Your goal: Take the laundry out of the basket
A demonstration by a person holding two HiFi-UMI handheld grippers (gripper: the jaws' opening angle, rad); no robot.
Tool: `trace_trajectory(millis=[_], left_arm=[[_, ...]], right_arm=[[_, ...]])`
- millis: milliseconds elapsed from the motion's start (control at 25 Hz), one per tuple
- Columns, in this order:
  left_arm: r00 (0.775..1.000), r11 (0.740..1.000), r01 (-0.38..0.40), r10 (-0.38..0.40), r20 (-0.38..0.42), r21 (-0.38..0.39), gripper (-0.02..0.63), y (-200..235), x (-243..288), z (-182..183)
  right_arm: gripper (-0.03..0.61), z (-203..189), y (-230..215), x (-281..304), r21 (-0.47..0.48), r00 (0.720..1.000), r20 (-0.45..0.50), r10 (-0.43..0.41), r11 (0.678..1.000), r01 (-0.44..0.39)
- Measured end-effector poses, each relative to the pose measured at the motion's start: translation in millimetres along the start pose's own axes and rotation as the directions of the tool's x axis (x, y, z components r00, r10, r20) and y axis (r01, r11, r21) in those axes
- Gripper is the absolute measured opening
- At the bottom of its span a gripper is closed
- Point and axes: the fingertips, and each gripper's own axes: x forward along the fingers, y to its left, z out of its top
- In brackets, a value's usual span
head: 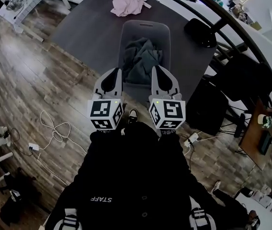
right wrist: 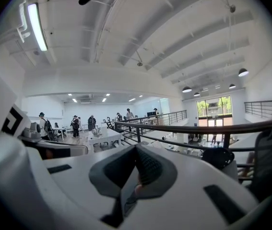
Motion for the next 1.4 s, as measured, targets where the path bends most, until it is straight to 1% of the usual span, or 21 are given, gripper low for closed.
trace_trajectory(millis=[240, 480, 640, 800, 840, 880, 920, 960, 1280, 1400], left_arm=[[0.998, 1.0, 0.018, -0.019, -0.066, -0.014, 0.002, 24, 27, -15], [0.982, 0.998, 0.052, -0.058, -0.182, -0.034, 0.002, 40, 61, -37], [0.97, 0.997, 0.06, -0.07, -0.234, -0.05, 0.002, 53, 81, -52], [0.956, 0.996, 0.064, -0.079, -0.284, -0.062, 0.002, 62, 104, -63], [0.953, 0.996, 0.065, -0.081, -0.293, -0.063, 0.002, 64, 109, -66], [0.95, 0.996, 0.065, -0.082, -0.302, -0.064, 0.002, 66, 115, -68], [0.948, 0.996, 0.066, -0.083, -0.308, -0.067, 0.002, 68, 120, -70], [0.946, 0.995, 0.066, -0.085, -0.313, -0.069, 0.002, 70, 125, -71], [0.928, 0.994, 0.066, -0.094, -0.361, -0.09, 0.002, 87, 154, -84], [0.921, 0.994, 0.06, -0.092, -0.378, -0.095, 0.002, 91, 164, -90]], right_arm=[[0.015, -21, -3, 28, 0.018, 0.997, -0.071, -0.037, 0.999, 0.038], [0.015, -53, -12, 61, 0.068, 0.983, -0.178, -0.052, 0.996, 0.065], [0.015, -75, -13, 85, 0.072, 0.967, -0.25, -0.051, 0.995, 0.071], [0.017, -97, -15, 110, 0.091, 0.942, -0.333, -0.03, 0.994, 0.063], [0.027, -104, -17, 116, 0.097, 0.935, -0.354, -0.028, 0.993, 0.066], [0.054, -111, -19, 122, 0.106, 0.926, -0.376, -0.024, 0.992, 0.069], [0.109, -117, -22, 128, 0.116, 0.918, -0.397, -0.019, 0.991, 0.071], [0.14, -123, -24, 134, 0.125, 0.909, -0.416, -0.014, 0.989, 0.073], [0.245, -155, -40, 174, 0.167, 0.856, -0.517, 0.003, 0.981, 0.098], [0.257, -167, -46, 184, 0.179, 0.837, -0.548, 0.011, 0.978, 0.105]])
